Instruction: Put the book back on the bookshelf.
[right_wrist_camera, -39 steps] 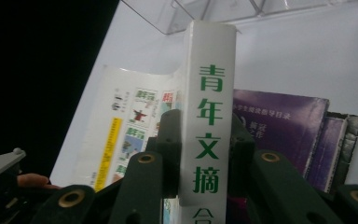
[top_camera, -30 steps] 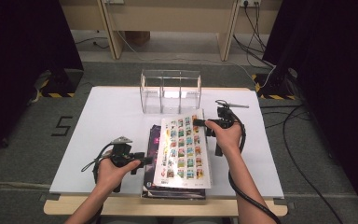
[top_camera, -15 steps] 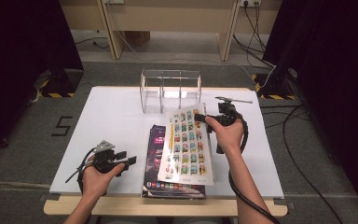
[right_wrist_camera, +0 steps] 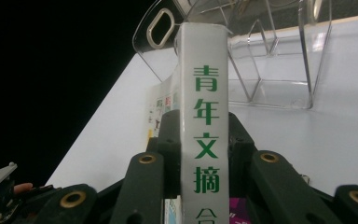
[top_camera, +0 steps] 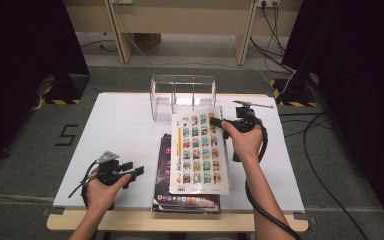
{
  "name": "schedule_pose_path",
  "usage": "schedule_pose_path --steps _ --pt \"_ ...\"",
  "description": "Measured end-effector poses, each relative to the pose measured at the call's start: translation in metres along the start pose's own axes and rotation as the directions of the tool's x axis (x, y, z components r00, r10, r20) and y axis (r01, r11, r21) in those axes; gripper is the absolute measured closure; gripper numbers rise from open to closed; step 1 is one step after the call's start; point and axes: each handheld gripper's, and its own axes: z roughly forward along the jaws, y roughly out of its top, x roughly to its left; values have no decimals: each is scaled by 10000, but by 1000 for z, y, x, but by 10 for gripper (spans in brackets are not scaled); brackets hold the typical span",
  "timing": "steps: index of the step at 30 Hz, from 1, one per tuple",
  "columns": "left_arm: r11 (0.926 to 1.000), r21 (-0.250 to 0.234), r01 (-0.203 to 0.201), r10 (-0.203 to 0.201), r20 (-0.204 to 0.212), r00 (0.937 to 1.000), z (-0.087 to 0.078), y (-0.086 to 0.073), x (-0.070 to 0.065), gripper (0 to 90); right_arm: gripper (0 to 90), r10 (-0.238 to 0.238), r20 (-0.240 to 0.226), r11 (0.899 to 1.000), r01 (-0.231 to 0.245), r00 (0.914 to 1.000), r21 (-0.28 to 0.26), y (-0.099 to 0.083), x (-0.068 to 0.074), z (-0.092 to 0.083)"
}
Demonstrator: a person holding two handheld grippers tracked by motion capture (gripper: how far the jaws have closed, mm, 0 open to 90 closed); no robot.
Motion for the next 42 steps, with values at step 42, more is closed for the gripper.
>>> schedule_pose_path --steps 42 --pt "9999 -95 61 -62 -96 9999 -3 1 4 407 737 -735 1107 9764 941 9911 -1944 35 27 -14"
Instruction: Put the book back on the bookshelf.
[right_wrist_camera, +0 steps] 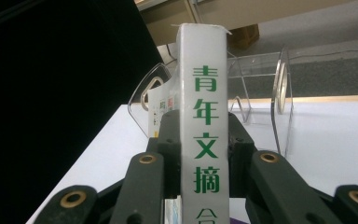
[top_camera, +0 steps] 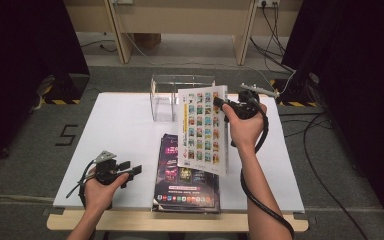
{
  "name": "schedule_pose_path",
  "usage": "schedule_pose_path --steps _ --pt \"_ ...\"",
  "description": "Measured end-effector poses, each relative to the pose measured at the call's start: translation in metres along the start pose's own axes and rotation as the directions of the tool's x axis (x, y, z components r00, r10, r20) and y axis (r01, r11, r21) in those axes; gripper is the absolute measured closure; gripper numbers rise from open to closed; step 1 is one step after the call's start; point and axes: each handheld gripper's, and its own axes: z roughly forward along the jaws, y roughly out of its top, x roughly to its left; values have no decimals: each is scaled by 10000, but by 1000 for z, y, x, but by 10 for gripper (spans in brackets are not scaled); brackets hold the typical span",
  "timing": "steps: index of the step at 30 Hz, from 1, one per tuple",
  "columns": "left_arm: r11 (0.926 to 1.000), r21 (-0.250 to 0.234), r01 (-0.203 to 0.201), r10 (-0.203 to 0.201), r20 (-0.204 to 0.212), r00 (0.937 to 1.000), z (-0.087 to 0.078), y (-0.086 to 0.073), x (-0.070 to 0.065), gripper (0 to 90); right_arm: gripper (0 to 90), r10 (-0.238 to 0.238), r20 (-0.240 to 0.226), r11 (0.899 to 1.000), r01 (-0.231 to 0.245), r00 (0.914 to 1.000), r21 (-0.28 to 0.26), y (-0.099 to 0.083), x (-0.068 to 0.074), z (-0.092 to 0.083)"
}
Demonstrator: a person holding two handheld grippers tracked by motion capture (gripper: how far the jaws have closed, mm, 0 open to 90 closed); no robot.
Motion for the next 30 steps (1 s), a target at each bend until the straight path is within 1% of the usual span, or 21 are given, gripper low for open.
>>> schedule_pose_path --steps 6,7,14,18,19,23,25,30 --pt "10000 -39 10 -10 29 10000 0 0 -1 407 737 -18 67 10000 18 10000 -87 4 2 0" --pt "10000 -35 8 -8 24 10000 0 0 -1 406 737 -85 93 9999 86 9999 -146 6 3 0" --pt "10000 -45 8 -8 9 10000 -1 0 0 405 737 -154 182 9993 160 9997 -348 12 5 1" --pt "10000 -58 10 -10 -4 10000 -1 0 0 405 737 -156 220 9992 164 9996 -370 13 5 2" --pt "10000 -46 0 0 0 10000 -1 0 0 405 737 -218 243 9990 228 9995 -391 14 5 3" --pt "10000 -88 26 -26 19 10000 -1 1 0 405 737 -149 303 9991 160 9994 -395 15 5 4" --pt "10000 -70 -10 10 2 10000 -1 1 0 405 737 -238 344 9986 254 9991 -457 18 5 4" --pt "10000 -24 -15 15 0 10000 -1 0 0 404 737 -219 388 9984 239 9990 -520 21 7 5"
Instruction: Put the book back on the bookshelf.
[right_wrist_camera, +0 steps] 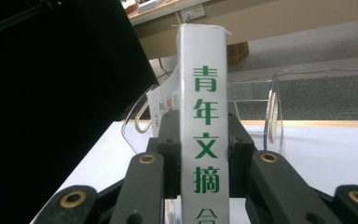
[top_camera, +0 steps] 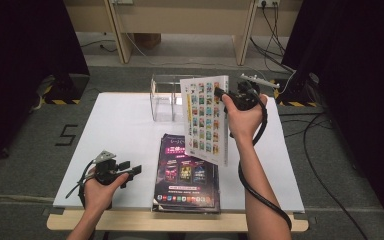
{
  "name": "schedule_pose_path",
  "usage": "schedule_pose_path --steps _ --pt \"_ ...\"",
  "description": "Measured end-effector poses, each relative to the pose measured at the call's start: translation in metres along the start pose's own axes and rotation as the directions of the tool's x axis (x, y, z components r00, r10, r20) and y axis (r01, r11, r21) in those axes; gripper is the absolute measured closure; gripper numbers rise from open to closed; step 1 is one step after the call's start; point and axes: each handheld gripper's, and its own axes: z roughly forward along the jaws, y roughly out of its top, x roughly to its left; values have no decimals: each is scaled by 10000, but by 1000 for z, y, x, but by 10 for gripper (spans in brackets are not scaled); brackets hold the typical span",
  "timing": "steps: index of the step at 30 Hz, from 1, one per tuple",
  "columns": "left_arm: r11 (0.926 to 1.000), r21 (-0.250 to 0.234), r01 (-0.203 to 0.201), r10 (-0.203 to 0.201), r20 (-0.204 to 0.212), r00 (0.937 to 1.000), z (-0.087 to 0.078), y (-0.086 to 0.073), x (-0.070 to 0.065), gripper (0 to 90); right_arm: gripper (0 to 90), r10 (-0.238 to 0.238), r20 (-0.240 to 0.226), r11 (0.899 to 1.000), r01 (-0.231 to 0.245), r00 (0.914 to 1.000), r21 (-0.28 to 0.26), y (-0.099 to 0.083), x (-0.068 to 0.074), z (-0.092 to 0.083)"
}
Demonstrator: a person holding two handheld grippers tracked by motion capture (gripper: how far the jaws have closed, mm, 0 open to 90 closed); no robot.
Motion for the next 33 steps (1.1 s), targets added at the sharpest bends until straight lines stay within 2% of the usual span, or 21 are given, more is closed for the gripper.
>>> schedule_pose_path --steps 17,24,33 --pt "10000 26 34 -34 -13 10000 1 -1 1 404 737 -63 286 9998 68 9996 -188 9 1 6" --pt "10000 36 41 -41 2 10000 1 -1 2 403 737 -232 352 9992 243 9991 -306 15 3 10" --pt "9999 42 92 -92 -26 10000 1 -2 3 403 737 -182 496 9986 206 9986 -485 17 3 14"
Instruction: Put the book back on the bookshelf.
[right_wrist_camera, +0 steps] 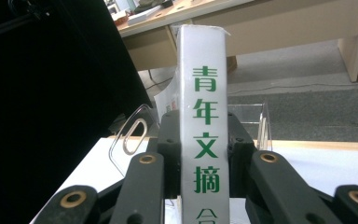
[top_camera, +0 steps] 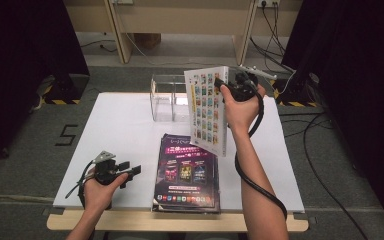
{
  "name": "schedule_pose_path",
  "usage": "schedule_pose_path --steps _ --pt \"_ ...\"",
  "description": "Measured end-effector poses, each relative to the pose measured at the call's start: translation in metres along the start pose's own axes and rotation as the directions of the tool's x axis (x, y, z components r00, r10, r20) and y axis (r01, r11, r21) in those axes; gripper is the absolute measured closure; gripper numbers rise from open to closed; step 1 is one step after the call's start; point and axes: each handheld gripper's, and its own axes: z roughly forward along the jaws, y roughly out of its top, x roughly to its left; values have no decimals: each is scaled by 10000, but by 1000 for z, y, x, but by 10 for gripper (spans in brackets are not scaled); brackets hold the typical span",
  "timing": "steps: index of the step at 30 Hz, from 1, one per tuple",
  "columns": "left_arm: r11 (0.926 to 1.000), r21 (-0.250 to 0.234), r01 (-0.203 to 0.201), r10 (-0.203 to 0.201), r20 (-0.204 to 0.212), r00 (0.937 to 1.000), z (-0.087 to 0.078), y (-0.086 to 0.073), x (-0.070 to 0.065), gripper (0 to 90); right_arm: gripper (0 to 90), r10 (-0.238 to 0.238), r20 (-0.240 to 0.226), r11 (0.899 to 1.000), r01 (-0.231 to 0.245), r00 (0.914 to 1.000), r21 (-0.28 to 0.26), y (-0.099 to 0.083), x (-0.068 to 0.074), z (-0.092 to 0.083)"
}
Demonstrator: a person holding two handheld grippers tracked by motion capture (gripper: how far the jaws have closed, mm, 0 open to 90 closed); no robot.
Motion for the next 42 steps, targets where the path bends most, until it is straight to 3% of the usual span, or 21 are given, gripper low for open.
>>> schedule_pose_path --steps 26,32,42 --pt "10000 -11 64 -64 -3 10000 1 -1 2 403 737 -173 480 9988 195 9987 -451 13 1 15" --pt "10000 43 43 -43 16 10000 1 -2 2 403 737 27 535 9984 3 9986 -564 15 -5 18" --pt "10000 41 85 -85 -18 10000 2 -2 2 403 737 -74 915 9968 146 9958 -783 19 -9 19"
